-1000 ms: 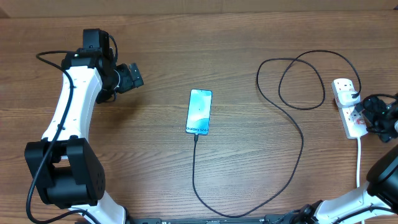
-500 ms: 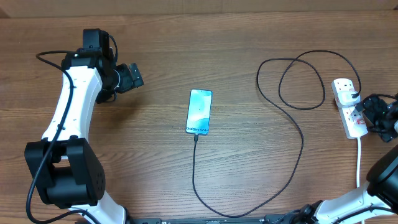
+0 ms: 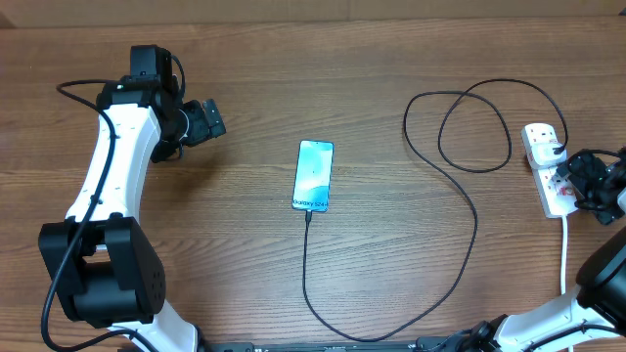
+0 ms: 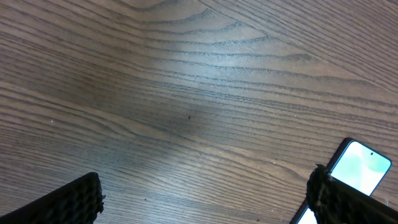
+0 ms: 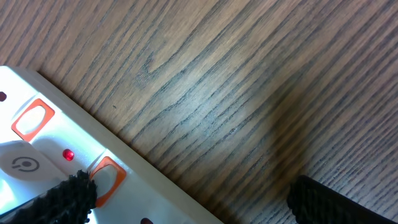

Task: Plug charger to phone and switch on socket

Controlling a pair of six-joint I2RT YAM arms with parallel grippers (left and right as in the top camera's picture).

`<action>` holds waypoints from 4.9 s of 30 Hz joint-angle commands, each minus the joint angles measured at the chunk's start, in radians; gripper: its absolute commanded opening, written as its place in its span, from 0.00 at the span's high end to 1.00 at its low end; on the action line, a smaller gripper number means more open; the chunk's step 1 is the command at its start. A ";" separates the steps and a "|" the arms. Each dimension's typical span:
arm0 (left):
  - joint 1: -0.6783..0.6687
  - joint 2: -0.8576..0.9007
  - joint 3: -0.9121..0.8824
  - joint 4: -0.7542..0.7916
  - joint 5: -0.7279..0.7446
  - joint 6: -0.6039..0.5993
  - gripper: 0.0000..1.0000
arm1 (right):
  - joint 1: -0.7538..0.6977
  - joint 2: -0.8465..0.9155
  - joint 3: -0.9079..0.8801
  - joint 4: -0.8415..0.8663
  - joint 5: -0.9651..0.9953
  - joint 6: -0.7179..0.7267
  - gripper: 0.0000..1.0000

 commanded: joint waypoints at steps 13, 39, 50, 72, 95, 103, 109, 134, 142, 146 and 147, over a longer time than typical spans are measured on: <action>-0.005 -0.001 0.008 0.001 -0.014 0.023 0.00 | 0.018 -0.030 -0.011 -0.068 0.009 -0.003 0.00; -0.005 -0.001 0.008 0.001 -0.015 0.023 0.00 | 0.122 -0.290 -0.005 -0.333 -0.051 0.003 0.00; -0.005 -0.001 0.008 0.001 -0.014 0.023 0.00 | 0.255 -0.290 -0.018 -0.421 -0.024 -0.001 0.00; -0.005 -0.001 0.008 0.001 -0.015 0.023 0.00 | 0.383 -0.290 -0.018 -0.452 -0.035 -0.022 0.00; -0.005 -0.001 0.008 0.001 -0.014 0.023 0.00 | 0.383 -0.290 -0.018 -0.402 -0.062 -0.023 0.00; -0.008 -0.001 0.008 0.001 -0.014 0.023 0.00 | 0.383 -0.290 -0.018 -0.402 -0.062 -0.023 0.00; -0.008 -0.001 0.008 0.001 -0.015 0.023 0.00 | 0.383 -0.290 -0.018 -0.402 -0.062 -0.023 0.00; -0.048 -0.046 0.006 0.001 -0.018 0.023 0.00 | 0.383 -0.290 -0.018 -0.402 -0.062 -0.023 0.00; -0.073 -0.267 0.006 0.001 -0.017 0.023 0.00 | 0.383 -0.290 -0.018 -0.402 -0.062 -0.023 0.00; -0.073 -0.373 0.006 0.001 -0.018 0.023 0.00 | 0.383 -0.290 -0.018 -0.402 -0.062 -0.023 0.00; -0.073 -0.396 0.006 0.001 -0.018 0.023 0.00 | 0.383 -0.290 -0.018 -0.402 -0.062 -0.023 0.00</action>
